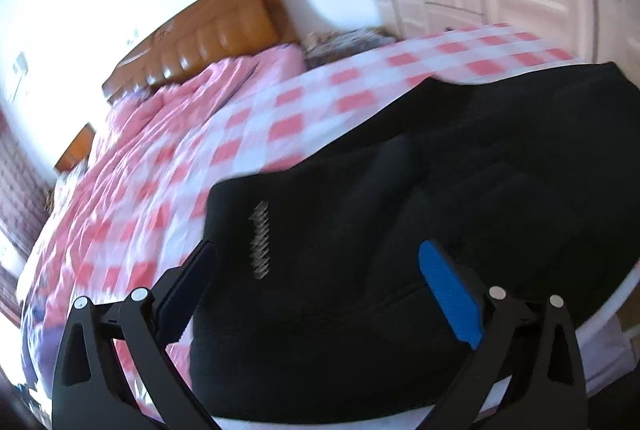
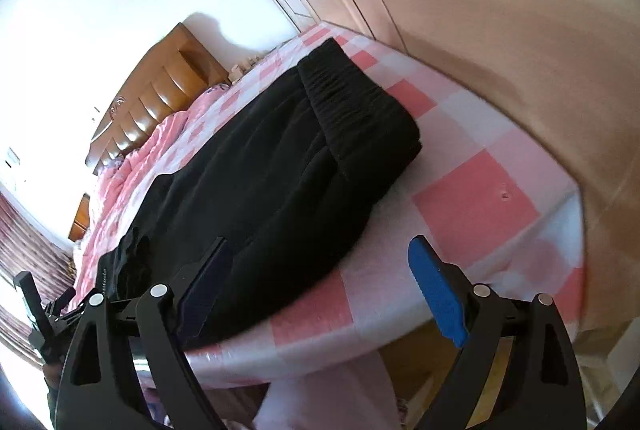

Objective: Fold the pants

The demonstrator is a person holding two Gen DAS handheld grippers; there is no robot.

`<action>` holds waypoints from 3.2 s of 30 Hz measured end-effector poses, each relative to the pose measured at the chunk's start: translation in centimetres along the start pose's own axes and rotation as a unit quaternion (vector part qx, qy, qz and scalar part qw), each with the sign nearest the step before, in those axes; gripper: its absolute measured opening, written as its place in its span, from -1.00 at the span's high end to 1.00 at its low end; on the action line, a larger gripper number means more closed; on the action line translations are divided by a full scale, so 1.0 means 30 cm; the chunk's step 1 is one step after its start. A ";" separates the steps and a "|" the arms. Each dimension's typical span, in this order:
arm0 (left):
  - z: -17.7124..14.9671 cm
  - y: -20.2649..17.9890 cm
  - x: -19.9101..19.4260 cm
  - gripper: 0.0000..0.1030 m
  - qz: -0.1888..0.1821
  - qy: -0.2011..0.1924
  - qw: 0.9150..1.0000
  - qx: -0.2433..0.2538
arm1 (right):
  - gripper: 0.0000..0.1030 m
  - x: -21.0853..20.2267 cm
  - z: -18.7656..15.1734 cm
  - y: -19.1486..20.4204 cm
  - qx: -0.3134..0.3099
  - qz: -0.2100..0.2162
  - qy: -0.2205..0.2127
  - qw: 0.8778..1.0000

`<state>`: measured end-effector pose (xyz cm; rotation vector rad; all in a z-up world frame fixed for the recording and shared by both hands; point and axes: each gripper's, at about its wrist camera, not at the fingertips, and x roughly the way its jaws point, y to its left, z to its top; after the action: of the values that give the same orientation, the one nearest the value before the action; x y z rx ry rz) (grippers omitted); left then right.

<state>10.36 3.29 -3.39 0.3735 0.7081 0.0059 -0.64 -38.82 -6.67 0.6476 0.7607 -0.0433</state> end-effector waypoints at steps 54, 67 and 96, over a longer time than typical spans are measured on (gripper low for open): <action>-0.157 0.423 -0.019 -0.92 -0.074 -0.028 0.979 -0.190 | -0.78 0.557 -0.227 1.240 -0.453 0.051 0.079 0.886; 0.041 0.411 0.506 -0.97 -0.117 0.148 0.955 -0.227 | -0.78 0.614 -0.094 1.022 -0.382 0.016 0.106 0.918; 0.359 -0.496 0.117 -0.96 -0.200 -0.012 0.975 0.092 | -0.82 0.041 0.010 0.007 0.062 0.043 -0.016 0.997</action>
<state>18.09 -13.74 -3.14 0.4025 0.7515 -0.4483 0.52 -38.58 -7.20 0.7957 0.7028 -0.0231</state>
